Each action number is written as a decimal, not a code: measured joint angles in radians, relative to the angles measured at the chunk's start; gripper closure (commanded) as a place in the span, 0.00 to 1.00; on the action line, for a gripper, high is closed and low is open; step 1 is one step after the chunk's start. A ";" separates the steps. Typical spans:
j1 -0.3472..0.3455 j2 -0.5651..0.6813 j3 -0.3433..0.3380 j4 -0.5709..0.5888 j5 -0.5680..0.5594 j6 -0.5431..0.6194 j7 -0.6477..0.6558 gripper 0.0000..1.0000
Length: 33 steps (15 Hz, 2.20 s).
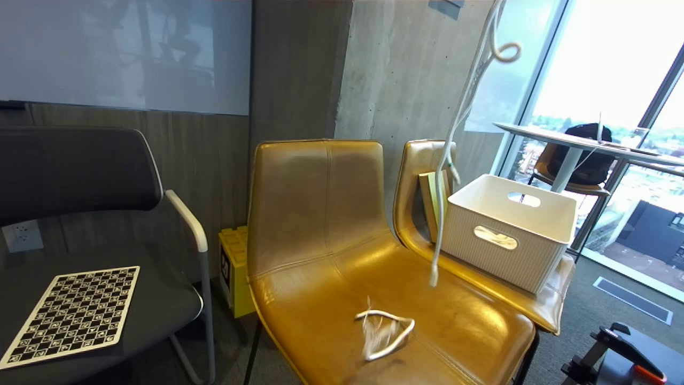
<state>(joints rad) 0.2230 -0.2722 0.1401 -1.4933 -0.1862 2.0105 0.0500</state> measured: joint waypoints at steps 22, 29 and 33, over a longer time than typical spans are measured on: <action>-0.438 0.556 -0.265 0.794 0.160 -0.524 -0.305 0.99; -0.567 0.600 -0.266 1.007 0.235 -0.611 -0.307 0.99; -0.563 0.602 -0.265 1.060 0.234 -0.616 -0.306 0.99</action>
<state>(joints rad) -0.3399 0.3298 -0.1253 -0.4335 0.0480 1.3943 -0.2565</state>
